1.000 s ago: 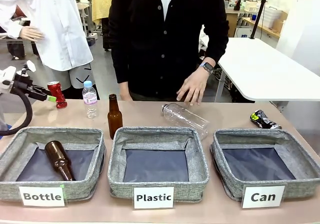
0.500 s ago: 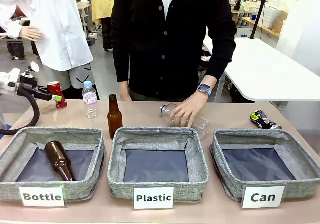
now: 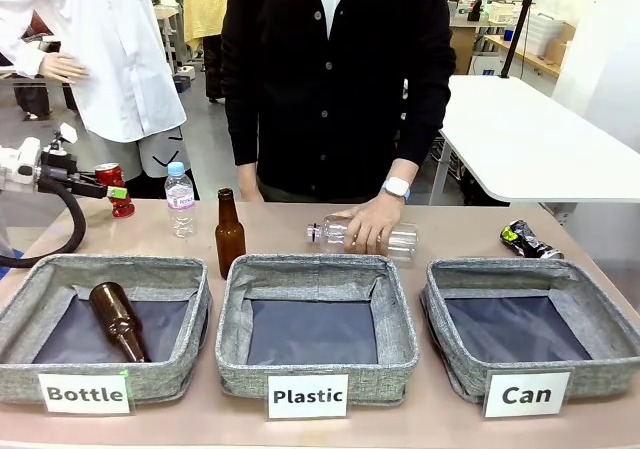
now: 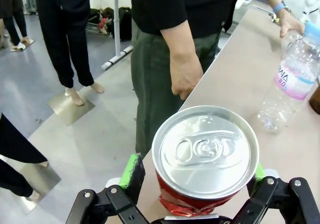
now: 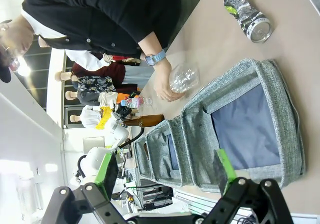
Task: Sort the can waste into the basket.
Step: Pick up the can waste from the table and place it in the right Fabric basket.
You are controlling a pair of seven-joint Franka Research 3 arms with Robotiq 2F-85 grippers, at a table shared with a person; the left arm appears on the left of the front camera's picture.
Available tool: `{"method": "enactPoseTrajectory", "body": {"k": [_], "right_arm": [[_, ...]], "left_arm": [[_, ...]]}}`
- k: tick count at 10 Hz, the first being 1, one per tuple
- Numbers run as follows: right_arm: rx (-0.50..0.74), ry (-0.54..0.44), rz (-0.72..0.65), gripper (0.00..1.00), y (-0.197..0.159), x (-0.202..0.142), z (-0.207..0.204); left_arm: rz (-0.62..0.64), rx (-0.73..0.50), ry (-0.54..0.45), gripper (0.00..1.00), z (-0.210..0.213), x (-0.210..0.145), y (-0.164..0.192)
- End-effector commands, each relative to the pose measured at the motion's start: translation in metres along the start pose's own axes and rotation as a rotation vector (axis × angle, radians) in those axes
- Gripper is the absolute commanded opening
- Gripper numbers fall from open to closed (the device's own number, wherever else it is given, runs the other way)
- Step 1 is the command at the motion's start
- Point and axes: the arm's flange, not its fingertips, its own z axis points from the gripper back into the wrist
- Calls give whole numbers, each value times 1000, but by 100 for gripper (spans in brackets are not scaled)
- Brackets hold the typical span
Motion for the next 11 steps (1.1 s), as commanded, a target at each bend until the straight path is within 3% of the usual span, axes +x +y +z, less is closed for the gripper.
{"method": "enactPoseTrajectory", "body": {"k": [1, 2, 3, 4, 6, 7, 9, 11], "right_arm": [[24, -7, 26, 100, 1, 3, 0], [24, -7, 26, 100, 1, 3, 0], [24, -7, 26, 100, 1, 3, 0], [24, -7, 26, 100, 1, 3, 0], [24, -7, 26, 100, 1, 3, 0], [24, -7, 26, 100, 1, 3, 0], [24, -7, 26, 100, 1, 3, 0], [24, -7, 26, 100, 1, 3, 0]], "left_arm": [[-15, -18, -21, 100, -3, 5, 6], [-26, -21, -13, 42, -3, 5, 6], [-29, -26, -16, 41, -3, 5, 6], [-28, -29, -18, 0, -3, 5, 5], [-32, -39, -14, 0, -1, 6, 3], [-32, -57, -15, 15, 0, 7, 1], [-51, -62, -9, 0, 3, 10, -7], [-79, -69, -14, 0, 18, 25, -34]]}}
